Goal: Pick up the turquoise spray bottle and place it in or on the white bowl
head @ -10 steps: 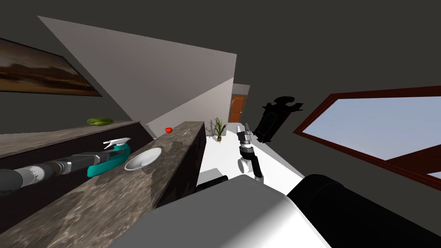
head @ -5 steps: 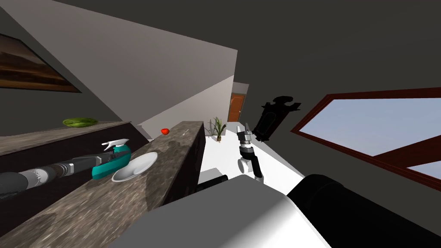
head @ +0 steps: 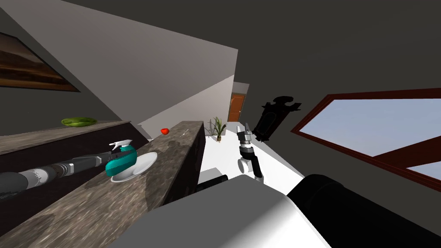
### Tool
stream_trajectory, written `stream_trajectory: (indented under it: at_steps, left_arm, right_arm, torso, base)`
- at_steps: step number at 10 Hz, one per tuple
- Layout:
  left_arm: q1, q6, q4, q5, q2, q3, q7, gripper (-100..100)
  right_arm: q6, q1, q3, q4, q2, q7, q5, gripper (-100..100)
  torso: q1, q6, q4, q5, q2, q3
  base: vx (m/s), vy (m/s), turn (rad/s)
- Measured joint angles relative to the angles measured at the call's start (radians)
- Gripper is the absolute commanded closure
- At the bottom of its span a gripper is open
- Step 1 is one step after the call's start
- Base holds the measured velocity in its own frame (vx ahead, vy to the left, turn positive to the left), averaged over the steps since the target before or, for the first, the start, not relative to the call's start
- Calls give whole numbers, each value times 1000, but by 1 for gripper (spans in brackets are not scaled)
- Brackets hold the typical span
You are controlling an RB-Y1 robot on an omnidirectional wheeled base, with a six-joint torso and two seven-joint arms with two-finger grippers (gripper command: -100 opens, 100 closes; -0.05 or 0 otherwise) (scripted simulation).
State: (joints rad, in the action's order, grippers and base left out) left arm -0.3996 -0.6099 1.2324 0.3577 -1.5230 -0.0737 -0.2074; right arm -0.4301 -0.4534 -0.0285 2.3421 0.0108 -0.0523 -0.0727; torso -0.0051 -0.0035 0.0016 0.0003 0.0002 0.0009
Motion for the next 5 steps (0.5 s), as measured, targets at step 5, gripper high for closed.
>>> stream_trajectory:
  at_steps: [5]
  left_arm:
    - [-25,-16,37,-25,-104,-40,-73,-100]
  right_arm:
    - [0,0,0,0,0,0,0,0]
  torso:
    - [-1,0,0,0,-1,-1]
  base:
    - [13,-4,52]
